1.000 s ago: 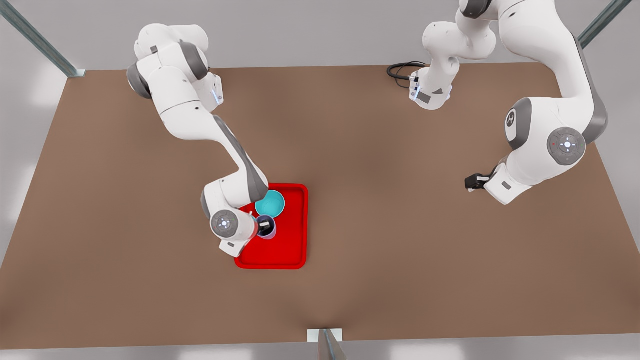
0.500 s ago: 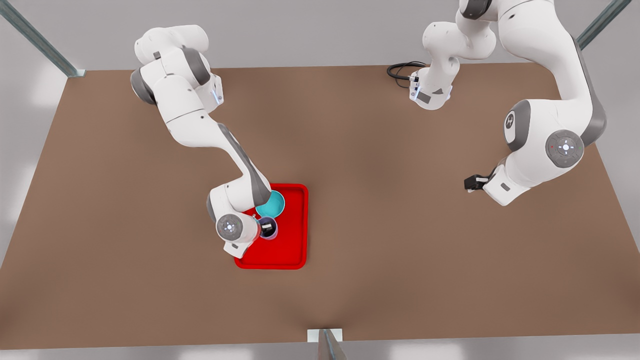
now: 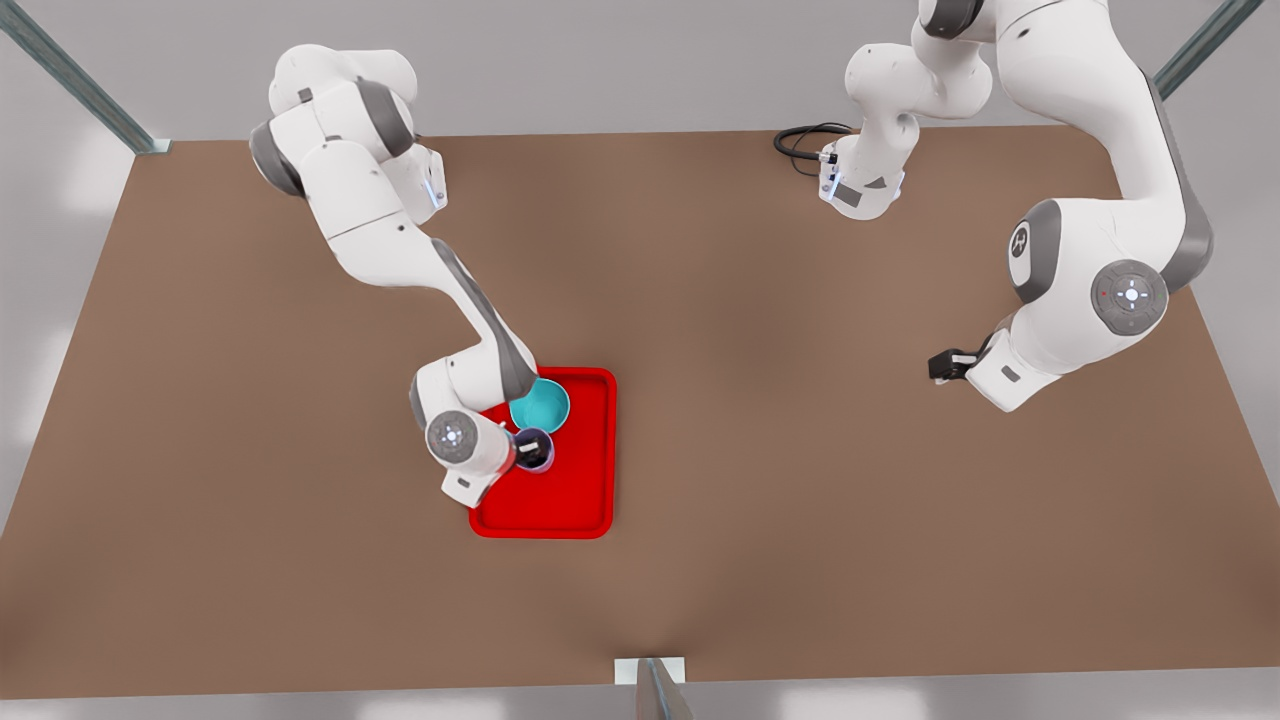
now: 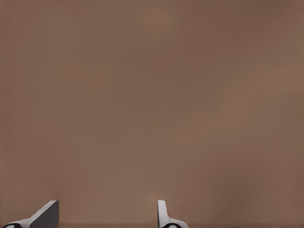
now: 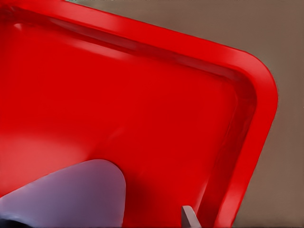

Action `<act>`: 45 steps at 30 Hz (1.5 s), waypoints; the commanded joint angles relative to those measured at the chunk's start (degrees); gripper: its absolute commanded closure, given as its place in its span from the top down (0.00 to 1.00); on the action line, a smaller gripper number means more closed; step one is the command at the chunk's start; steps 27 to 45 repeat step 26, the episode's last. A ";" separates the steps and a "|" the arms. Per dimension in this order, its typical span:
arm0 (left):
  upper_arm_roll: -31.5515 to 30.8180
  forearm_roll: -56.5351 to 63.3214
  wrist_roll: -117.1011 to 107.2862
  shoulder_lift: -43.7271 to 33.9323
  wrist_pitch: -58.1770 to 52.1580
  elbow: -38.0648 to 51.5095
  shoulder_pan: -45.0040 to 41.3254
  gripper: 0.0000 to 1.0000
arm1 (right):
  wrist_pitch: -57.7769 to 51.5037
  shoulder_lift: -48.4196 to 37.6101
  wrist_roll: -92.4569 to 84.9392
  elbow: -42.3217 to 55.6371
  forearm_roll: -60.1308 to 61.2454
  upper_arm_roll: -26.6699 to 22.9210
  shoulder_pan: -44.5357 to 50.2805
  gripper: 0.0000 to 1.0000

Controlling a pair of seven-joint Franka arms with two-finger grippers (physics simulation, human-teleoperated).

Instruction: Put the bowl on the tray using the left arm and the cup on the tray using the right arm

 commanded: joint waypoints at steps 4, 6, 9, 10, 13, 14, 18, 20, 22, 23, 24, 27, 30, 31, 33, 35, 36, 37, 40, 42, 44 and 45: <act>0.00 0.02 0.00 -0.01 0.00 0.00 0.00 1.00 | 0.00 -0.95 -0.01 -0.55 0.00 0.00 0.00 1.00; 0.00 0.02 0.00 0.08 0.00 0.00 0.00 1.00 | 0.00 -1.48 -0.01 -0.82 0.00 0.00 -0.09 1.00; 0.00 -0.07 -0.09 0.08 0.00 0.00 0.09 1.00 | -0.97 -4.29 -0.71 -2.05 0.00 0.00 -0.26 1.00; 0.00 0.02 -0.09 -0.01 0.00 0.00 0.00 1.00 | -0.97 -5.08 -0.71 -2.84 0.00 0.00 -0.18 1.00; 0.00 0.02 -0.09 -0.01 0.00 0.00 0.00 1.00 | -3.78 -7.28 -0.45 -2.93 0.00 0.00 -0.26 1.00; 0.00 0.02 -0.09 -0.01 0.00 0.00 0.09 1.00 | -5.10 -8.60 -0.45 -2.84 0.00 0.00 -0.26 1.00; 0.00 0.02 -0.09 -0.01 0.00 0.00 0.00 1.00 | -17.39 -23.79 -0.27 -2.75 -0.26 0.35 -6.15 1.00; 0.00 0.02 0.00 -0.01 0.00 0.09 0.00 1.00 | -27.24 -34.43 -1.06 -2.75 -4.83 0.62 -11.86 1.00; 0.09 0.11 0.18 -0.01 0.44 0.53 0.18 1.00 | -33.22 -38.13 -4.40 -2.14 -4.83 0.62 -15.73 1.00; 0.18 0.02 0.18 -0.01 0.44 0.70 0.44 1.00 | -33.49 -38.04 -4.05 -1.87 -4.83 0.44 -15.82 1.00; 0.53 0.02 0.26 -0.01 0.44 1.93 0.53 1.00 | -33.49 -37.95 -3.96 -1.26 -4.57 0.17 -16.61 1.00; 0.53 0.11 0.26 -0.18 0.35 2.99 0.53 1.00 | -34.63 -37.87 -4.14 0.50 -4.75 0.18 -16.96 1.00; 0.53 0.11 0.26 -0.18 0.35 2.99 0.53 1.00 | -34.63 -37.87 -4.14 0.50 -4.75 0.18 -16.96 1.00; 0.53 0.11 0.26 -0.18 0.35 2.99 0.53 1.00 | -34.63 -37.87 -4.14 0.50 -4.75 0.18 -16.96 1.00; 0.53 0.11 0.26 -0.18 0.35 2.99 0.53 1.00 | -34.63 -37.87 -4.14 0.50 -4.75 0.18 -16.96 1.00; 0.53 0.11 0.26 -0.18 0.35 2.99 0.53 1.00 | -34.63 -37.87 -4.14 0.50 -4.75 0.18 -16.96 1.00; 0.53 0.11 0.26 -0.18 0.35 2.99 0.53 1.00 | -34.63 -37.87 -4.14 0.50 -4.75 0.18 -16.96 1.00; 0.53 0.11 0.26 -0.18 0.35 2.99 0.53 1.00 | -34.63 -37.87 -4.14 0.50 -4.75 0.18 -16.96 1.00; 0.53 0.11 0.26 -0.18 0.35 2.99 0.53 1.00 | -34.63 -37.87 -4.14 0.50 -4.75 0.18 -16.96 1.00; 0.53 0.11 0.26 -0.18 0.35 2.99 0.53 1.00 | -34.63 -37.87 -4.14 0.50 -4.75 0.18 -16.96 1.00; 0.53 0.11 0.26 -0.18 0.35 2.99 0.53 1.00 | -34.63 -37.87 -4.14 0.50 -4.75 0.18 -16.96 1.00; 0.53 0.11 0.26 -0.18 0.35 2.99 0.53 1.00 | -34.63 -37.87 -4.14 0.50 -4.75 0.18 -16.96 1.00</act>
